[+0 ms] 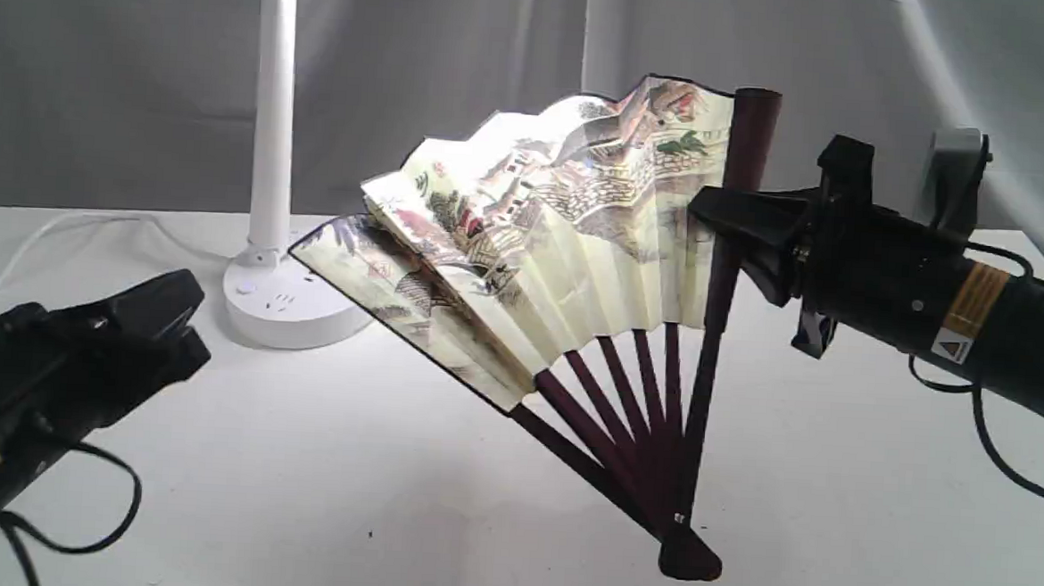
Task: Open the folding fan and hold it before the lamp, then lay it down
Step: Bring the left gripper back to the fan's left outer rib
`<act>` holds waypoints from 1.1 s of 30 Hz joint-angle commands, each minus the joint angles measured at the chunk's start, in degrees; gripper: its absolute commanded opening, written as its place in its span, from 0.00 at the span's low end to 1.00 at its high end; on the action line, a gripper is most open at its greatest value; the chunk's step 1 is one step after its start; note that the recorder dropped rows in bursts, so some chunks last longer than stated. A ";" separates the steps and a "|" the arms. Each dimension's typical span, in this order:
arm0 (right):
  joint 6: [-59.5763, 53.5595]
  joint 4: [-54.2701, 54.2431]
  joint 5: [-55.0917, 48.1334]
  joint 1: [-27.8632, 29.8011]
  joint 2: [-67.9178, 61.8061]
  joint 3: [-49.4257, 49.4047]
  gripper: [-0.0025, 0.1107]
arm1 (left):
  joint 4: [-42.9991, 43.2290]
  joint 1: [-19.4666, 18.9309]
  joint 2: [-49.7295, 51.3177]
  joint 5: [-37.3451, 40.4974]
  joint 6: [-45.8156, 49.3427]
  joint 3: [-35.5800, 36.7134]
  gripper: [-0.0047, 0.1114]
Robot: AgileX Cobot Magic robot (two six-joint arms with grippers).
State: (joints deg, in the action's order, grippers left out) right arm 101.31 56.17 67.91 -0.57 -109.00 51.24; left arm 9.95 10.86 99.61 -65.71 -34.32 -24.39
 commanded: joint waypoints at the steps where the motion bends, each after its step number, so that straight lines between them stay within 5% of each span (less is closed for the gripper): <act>1: -0.74 -0.58 2.05 -0.02 0.57 -0.12 0.02 | 2.89 0.09 3.96 1.12 -10.86 -4.06 0.07; 12: -0.74 -0.80 2.05 -0.02 0.57 -0.12 0.02 | 23.41 0.09 15.07 -1.02 -39.28 -14.33 0.69; 22: -0.74 -1.33 2.05 -0.02 0.57 -0.12 0.02 | 32.86 -0.95 18.51 -4.26 -51.53 -19.91 0.68; 26: -0.74 -1.59 2.05 -0.02 0.57 -0.12 0.02 | 30.17 -1.46 18.51 -4.26 -52.94 -19.91 0.68; 33: -0.64 -2.55 2.05 -0.02 0.57 -0.12 0.02 | 19.66 5.80 18.51 -4.26 -51.92 -19.91 0.68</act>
State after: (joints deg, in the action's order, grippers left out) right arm 101.06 55.10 68.25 -0.57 -109.00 51.24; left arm 32.94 14.92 118.12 -68.97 -86.59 -44.01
